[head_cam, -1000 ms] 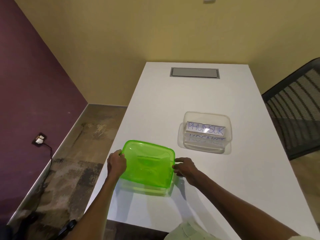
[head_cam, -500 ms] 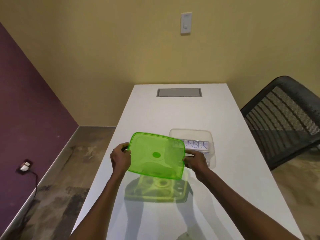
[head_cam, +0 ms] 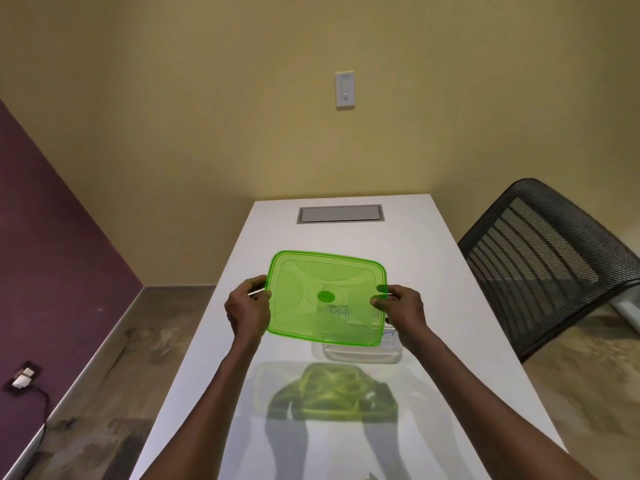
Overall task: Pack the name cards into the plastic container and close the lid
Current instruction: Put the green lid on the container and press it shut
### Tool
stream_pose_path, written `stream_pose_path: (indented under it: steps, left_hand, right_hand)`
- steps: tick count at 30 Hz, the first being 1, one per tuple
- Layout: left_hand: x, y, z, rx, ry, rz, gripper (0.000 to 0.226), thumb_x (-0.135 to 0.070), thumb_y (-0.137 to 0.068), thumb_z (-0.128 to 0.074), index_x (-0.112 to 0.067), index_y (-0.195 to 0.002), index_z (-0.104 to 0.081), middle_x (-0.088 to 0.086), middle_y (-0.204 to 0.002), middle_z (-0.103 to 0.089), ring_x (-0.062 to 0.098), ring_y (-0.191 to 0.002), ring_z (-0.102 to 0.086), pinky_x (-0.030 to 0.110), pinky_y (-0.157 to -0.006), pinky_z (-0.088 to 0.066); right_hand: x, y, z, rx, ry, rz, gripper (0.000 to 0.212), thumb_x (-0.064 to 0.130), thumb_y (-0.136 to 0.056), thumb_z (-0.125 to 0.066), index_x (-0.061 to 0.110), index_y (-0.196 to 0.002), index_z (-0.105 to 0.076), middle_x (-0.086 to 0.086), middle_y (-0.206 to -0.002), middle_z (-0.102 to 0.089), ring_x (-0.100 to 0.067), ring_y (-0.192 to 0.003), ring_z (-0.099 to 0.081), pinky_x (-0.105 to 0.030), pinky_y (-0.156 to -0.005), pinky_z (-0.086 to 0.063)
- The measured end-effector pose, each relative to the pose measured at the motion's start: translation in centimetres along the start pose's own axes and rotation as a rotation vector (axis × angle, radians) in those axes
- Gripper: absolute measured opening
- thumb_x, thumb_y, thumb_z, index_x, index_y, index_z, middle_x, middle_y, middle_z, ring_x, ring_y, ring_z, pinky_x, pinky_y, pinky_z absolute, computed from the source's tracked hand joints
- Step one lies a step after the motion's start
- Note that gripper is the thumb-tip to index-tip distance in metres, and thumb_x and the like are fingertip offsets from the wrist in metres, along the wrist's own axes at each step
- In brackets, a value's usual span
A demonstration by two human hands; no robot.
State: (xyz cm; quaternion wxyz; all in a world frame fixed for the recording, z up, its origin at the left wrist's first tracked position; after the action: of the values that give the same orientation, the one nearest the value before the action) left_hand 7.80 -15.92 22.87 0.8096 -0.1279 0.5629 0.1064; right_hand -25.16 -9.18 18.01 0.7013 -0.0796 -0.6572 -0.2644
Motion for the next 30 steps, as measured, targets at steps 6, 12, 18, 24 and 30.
stream_pose_path:
  steps: [6, 12, 18, 24, 30]
  left_hand:
    - [-2.2, 0.2, -1.3, -0.02, 0.088, -0.012, 0.028, -0.001, -0.079, -0.068, -0.016, -0.102, -0.072, -0.002, -0.096, -0.073, 0.01, -0.08, -0.07, 0.03, -0.083, -0.055]
    - [-3.6, 0.2, -2.7, 0.005, 0.171, 0.045, 0.025, -0.003, -0.08, -0.067, -0.014, -0.102, -0.072, -0.001, -0.095, -0.073, 0.013, -0.087, -0.068, 0.028, -0.083, -0.052]
    - [-1.6, -0.3, -4.2, 0.105, 0.35, 0.318, 0.021, -0.002, -0.076, -0.066, -0.005, -0.096, -0.068, 0.007, -0.092, -0.066, 0.025, -0.083, -0.062, 0.032, -0.082, -0.052]
    - [-1.2, 0.2, -5.5, 0.27, 0.627, 0.698, 0.053, -0.026, -0.096, -0.056, 0.013, -0.128, -0.037, 0.031, -0.119, -0.044, 0.046, -0.109, -0.055, 0.052, -0.094, -0.05]
    - [-0.5, 0.7, -6.5, 0.403, 0.616, 0.869, 0.065, -0.026, -0.089, -0.065, 0.019, -0.126, -0.037, 0.044, -0.129, -0.041, 0.051, -0.091, -0.063, 0.047, -0.059, -0.06]
  right_hand:
    - [2.4, -0.7, 2.0, -0.026, -0.004, 0.073, 0.019, 0.004, -0.073, -0.077, 0.014, -0.089, -0.072, -0.007, -0.088, -0.072, -0.02, -0.079, -0.064, -0.03, -0.067, -0.049]
    - [5.3, -0.8, 3.7, -0.127, 0.052, 0.245, 0.02, 0.007, -0.073, -0.076, 0.026, -0.076, -0.07, 0.007, -0.08, -0.072, -0.014, -0.073, -0.064, -0.035, -0.076, -0.053]
    - [7.6, -0.4, 4.8, -0.223, 0.089, 0.358, 0.021, -0.001, -0.076, -0.067, 0.019, -0.08, -0.07, 0.015, -0.071, -0.069, 0.009, -0.061, -0.059, -0.028, -0.07, -0.05]
    - [9.2, 0.0, 5.3, -0.244, 0.117, 0.486, 0.025, -0.004, -0.074, -0.065, 0.021, -0.076, -0.07, 0.014, -0.069, -0.07, 0.004, -0.065, -0.059, -0.024, -0.067, -0.047]
    - [9.8, 0.2, 5.4, -0.224, 0.123, 0.582, 0.029, -0.001, -0.075, -0.068, 0.028, -0.074, -0.068, 0.01, -0.072, -0.068, -0.014, -0.074, -0.061, -0.031, -0.067, -0.048]
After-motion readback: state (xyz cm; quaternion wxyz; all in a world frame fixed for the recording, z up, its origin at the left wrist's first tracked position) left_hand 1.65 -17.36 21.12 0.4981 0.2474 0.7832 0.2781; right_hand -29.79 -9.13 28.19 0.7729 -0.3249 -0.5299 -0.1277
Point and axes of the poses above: each hand's wrist, its own y-axis away from the middle knuckle, its own z-axis out of the back of the hand, x = y × z, the point moved 8 cm from there along -y, towards the middle knuckle
